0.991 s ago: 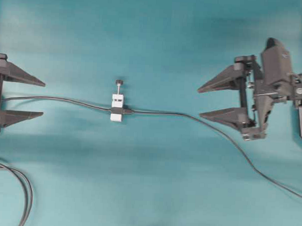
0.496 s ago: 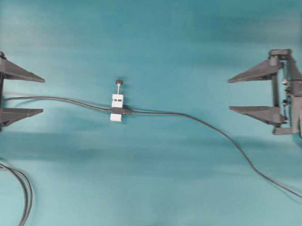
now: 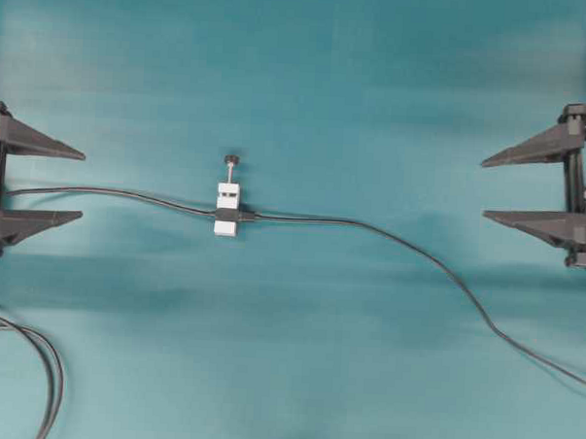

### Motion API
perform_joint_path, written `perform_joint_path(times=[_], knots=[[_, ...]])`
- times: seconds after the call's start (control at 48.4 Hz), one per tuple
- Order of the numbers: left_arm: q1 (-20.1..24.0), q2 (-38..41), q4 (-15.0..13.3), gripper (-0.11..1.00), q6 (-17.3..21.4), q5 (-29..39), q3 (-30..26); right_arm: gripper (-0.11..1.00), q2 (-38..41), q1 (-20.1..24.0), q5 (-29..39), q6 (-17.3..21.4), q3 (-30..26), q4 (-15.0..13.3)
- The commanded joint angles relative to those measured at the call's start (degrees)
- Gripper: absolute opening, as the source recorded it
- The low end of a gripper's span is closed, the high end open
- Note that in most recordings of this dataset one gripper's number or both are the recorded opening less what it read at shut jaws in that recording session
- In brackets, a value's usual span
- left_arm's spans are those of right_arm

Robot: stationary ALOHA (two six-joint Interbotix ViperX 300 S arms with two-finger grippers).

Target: Insert the USB cable into the female connector supported by the left arm.

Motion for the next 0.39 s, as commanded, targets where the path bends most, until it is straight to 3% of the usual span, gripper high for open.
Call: perform_joint_path(times=[0.0,0.227,0.372], knots=[[-0.1,0.3,0.0,0.92,-0.1,-0.3,-0.4,0.74,-1.1,0.0,0.6,0.0,0.0,-0.1],[-0.1,0.3,0.0,0.92,-0.1,-0.3,1.1,0.74,-2.2,0.0,6.6,0.1,0.4,-0.2],[-0.1,0.4,0.1,0.92,-0.1,-0.5,2.1,0.74,-2.2,0.0,6.8,0.1,0.5,-0.1]])
